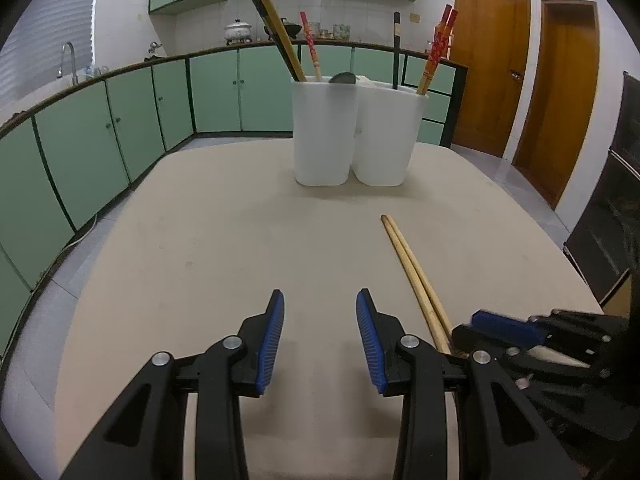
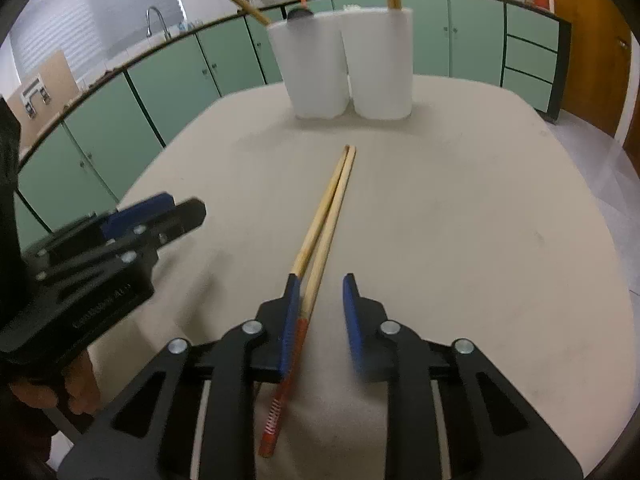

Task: Organize utensils

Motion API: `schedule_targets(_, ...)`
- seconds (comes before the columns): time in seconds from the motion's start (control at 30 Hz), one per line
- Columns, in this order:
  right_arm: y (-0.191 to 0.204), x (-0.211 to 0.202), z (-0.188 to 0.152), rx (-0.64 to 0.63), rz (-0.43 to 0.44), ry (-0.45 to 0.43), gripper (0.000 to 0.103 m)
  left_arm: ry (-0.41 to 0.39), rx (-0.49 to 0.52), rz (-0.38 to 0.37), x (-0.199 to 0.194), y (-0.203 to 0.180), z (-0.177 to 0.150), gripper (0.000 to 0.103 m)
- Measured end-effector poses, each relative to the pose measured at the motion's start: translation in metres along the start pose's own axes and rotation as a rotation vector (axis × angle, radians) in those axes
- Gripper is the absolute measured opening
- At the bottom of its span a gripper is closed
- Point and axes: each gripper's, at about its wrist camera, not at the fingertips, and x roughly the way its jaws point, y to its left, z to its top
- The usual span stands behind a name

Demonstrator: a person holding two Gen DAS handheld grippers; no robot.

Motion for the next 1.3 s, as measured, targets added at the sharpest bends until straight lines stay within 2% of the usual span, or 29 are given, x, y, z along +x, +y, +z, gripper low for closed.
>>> schedule_targets(0.1,0.0,0.004,0.0,-0.001,-0.002,0.007,0.019,0.002,0.0,-0.01,0.001,-0.002,0.002,0.037)
schedule_targets(0.17,-0.001,0.004,0.001,-0.007,-0.01,0.011,0.007,0.008,-0.001,-0.026,0.003,-0.004,0.003,0.037)
schedule_targets(0.33,-0.013,0.001,0.001,0.002,-0.029,0.006,0.005,0.017,0.001,-0.073,0.006,-0.018,0.007,0.037)
schedule_targets(0.6,-0.062,-0.006,0.004,0.097,-0.089,-0.011,0.005,0.065,0.012,-0.122,0.024,-0.039,0.008,0.037)
schedule_targets(0.8,-0.074,-0.008,0.002,0.108,-0.08,-0.012,0.005,0.114,0.024,-0.154,0.038,-0.054,0.009,0.037)
schedule_targets(0.87,-0.074,-0.008,0.003,0.106,-0.077,-0.013,0.005,0.134,0.026,-0.164,0.043,-0.056,0.008,0.032)
schedule_targets(0.9,-0.075,-0.008,0.003,0.108,-0.073,-0.013,0.005,0.145,0.022,-0.165,0.046,-0.057,0.007,0.016)
schedule_targets(0.93,-0.076,-0.008,0.003,0.11,-0.069,-0.013,0.005,0.168,0.009,-0.176,0.051,-0.055,0.007,0.01)
schedule_targets(1.03,-0.078,-0.008,0.005,0.116,-0.065,-0.012,0.005,0.166,-0.027,-0.197,0.054,-0.048,0.008,0.009)
schedule_targets(1.3,-0.079,0.006,0.023,0.104,-0.078,-0.007,0.005,0.169,-0.039,-0.16,0.071,-0.032,0.027,0.007)
